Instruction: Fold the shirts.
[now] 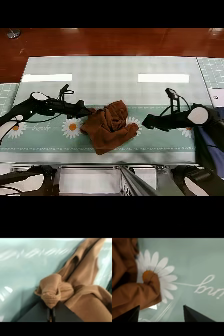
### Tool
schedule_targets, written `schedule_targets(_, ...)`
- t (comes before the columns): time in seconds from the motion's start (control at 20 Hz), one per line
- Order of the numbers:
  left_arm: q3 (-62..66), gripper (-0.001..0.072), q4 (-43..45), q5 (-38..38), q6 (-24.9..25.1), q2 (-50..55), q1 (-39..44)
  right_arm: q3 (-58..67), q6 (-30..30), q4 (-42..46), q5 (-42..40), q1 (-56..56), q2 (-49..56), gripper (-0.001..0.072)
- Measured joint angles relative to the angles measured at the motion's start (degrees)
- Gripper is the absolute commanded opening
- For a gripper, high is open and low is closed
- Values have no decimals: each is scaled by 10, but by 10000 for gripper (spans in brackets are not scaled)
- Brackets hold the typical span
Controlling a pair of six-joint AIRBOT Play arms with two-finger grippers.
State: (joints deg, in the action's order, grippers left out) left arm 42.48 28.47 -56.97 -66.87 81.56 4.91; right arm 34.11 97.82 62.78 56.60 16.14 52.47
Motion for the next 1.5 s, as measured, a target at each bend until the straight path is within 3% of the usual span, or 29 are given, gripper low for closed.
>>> schedule_targets(0.3, 29, 31, -22, -3, 28, 9, 1, -12, 10, -50, -37, 81, 56, 623)
schedule_targets(0.45, 33, 31, -23, -9, 31, 10, 1, -13, -14, -101, -68, 101, 99, 616)
schedule_targets(0.5, 33, 31, -23, -10, 33, 10, 1, -13, -23, -117, -82, 104, 112, 510)
schedule_targets(0.55, 34, 30, -23, -11, 33, 10, 1, -13, -31, -134, -97, 107, 125, 291)
schedule_targets(0.6, 34, 31, -23, -14, 36, 10, 1, -13, -38, -149, -114, 108, 137, 14)
schedule_targets(0.75, 39, 30, -23, -28, 46, 9, 2, -5, -82, -202, -144, 109, 165, 18)
schedule_targets(0.9, 82, 29, -22, -69, 59, -10, -7, 57, -114, -200, -128, 75, 164, 17)
schedule_targets(1.15, 299, 28, -3, -76, 29, -82, -43, 340, -112, -119, -59, -23, 132, 17)
schedule_targets(1.35, 515, 28, 135, -103, -51, -129, -60, 579, -110, -50, 35, -48, 96, 17)
schedule_targets(1.5, 620, 29, 252, -129, -92, -182, -64, 664, -111, -5, 92, -53, 37, 18)
